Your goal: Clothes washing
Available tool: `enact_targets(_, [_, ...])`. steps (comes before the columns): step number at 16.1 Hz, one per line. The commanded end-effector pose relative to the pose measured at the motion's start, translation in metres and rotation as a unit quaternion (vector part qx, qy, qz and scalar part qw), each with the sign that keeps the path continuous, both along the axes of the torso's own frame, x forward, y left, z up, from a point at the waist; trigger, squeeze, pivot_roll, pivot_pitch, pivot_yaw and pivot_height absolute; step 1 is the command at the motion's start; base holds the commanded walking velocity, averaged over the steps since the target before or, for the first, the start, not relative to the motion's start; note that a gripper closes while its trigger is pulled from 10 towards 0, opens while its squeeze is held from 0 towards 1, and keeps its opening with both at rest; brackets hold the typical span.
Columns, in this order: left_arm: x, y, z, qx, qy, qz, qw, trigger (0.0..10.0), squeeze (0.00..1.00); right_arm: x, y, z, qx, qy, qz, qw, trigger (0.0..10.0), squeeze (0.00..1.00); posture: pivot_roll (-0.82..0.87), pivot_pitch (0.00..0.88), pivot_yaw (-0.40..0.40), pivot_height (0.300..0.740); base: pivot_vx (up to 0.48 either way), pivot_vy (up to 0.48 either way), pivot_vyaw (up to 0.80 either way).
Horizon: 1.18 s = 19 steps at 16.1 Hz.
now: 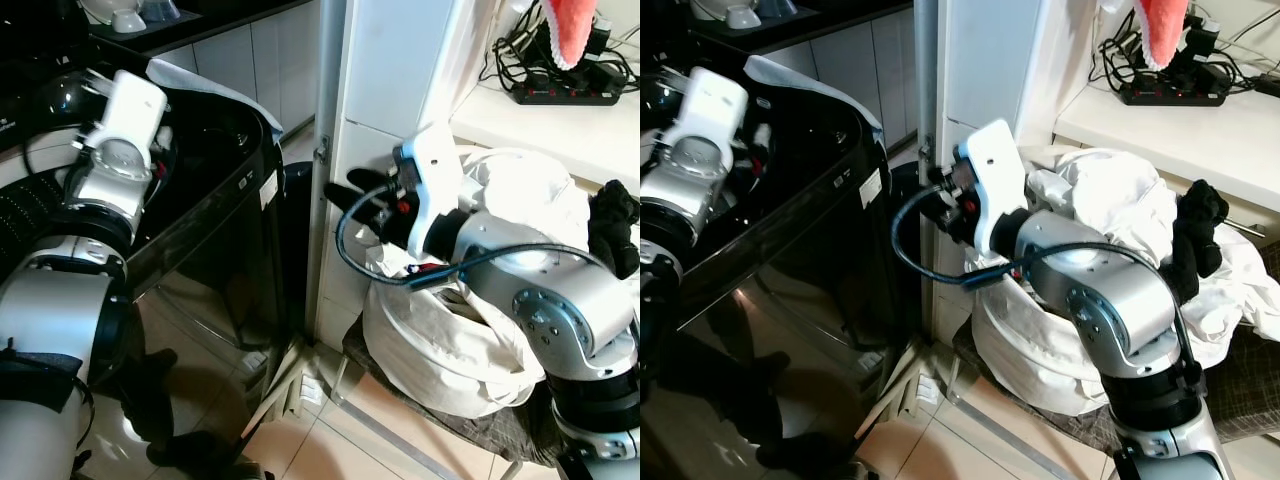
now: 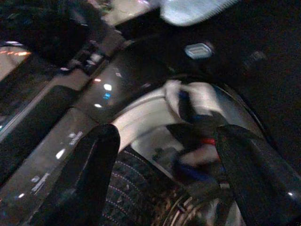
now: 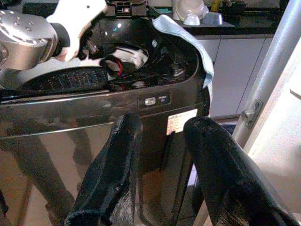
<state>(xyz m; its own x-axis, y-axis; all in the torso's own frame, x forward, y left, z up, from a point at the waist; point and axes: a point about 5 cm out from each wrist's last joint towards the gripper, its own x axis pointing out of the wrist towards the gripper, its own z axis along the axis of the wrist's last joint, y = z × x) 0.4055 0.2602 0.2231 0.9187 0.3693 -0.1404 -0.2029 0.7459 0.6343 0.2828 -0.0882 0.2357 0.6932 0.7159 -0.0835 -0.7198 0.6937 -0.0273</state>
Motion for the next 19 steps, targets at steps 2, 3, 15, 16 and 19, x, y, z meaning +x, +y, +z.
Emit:
enact_targets(2, [0.001, -0.006, 0.000, -0.042, -0.005, -0.022, 0.999, 10.0, 0.00, 0.000, -0.003, 0.006, 0.001, -0.016, -0.013, 1.000, 10.0, 0.00, -0.02, 0.000, -0.025, 0.740, 0.000, 0.000, 0.00])
enact_targets(3, [0.004, -0.015, 0.002, -0.101, -0.029, -0.044, 0.993, 10.0, 0.00, 0.006, -0.009, 0.014, 0.021, -0.037, -0.052, 0.998, 10.0, 0.00, -0.01, 0.000, -0.026, 0.740, 0.000, 0.000, 0.00])
enact_targets(15, [-0.114, -0.172, 0.004, -0.375, -0.117, -0.559, 0.730, 10.0, 0.00, 0.012, -0.207, 0.002, 0.009, -0.008, -0.595, 0.803, 10.0, 1.00, -0.06, 0.000, -0.008, 0.740, 0.000, 0.000, 0.00])
enact_targets(16, [-0.121, -0.176, 0.003, -0.376, -0.101, -0.577, 0.718, 10.0, 0.00, 0.010, -0.211, -0.001, 0.016, -0.001, -0.603, 0.797, 10.0, 1.00, -0.06, 0.000, -0.007, 0.740, 0.000, 0.000, 0.00])
enact_targets(19, [-0.136, -0.186, -0.007, -0.353, -0.027, -0.614, 0.706, 10.0, 0.00, 0.003, -0.223, -0.021, 0.060, 0.054, -0.595, 0.799, 10.0, 1.00, -0.06, 0.000, -0.010, 0.740, 0.000, 0.000, 0.00])
